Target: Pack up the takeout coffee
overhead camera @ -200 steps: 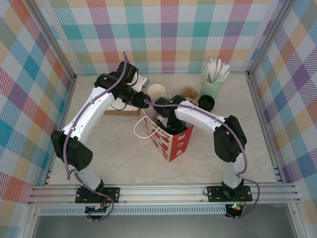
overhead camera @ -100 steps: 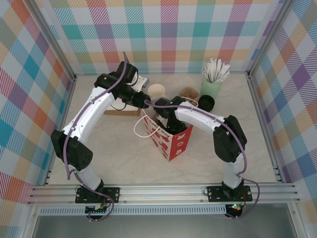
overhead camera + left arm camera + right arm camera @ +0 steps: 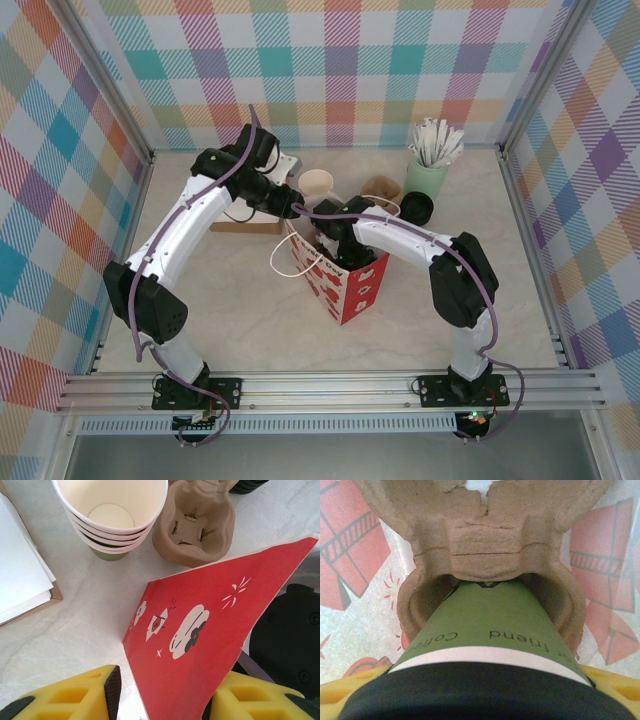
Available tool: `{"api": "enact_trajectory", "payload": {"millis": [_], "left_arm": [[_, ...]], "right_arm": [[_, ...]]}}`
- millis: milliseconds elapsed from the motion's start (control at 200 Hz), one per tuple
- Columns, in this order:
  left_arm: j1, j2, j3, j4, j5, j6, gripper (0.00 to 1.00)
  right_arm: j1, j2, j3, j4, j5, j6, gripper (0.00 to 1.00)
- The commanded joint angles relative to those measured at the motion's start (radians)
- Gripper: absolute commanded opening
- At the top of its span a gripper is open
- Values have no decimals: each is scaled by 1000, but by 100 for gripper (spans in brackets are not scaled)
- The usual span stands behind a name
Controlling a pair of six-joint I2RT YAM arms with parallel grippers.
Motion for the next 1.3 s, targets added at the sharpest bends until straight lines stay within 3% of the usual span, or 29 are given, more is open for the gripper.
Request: {"api": "enact_trajectory", "payload": {"millis": [0, 1295], "left_arm": [[4, 6, 3, 9, 29, 2, 46], [5, 12, -3, 13, 20, -2, 48]], "right_arm": [[-2, 37, -31, 19, -6, -26, 79], [-2, 62, -84, 73, -6, -44, 80]]}}
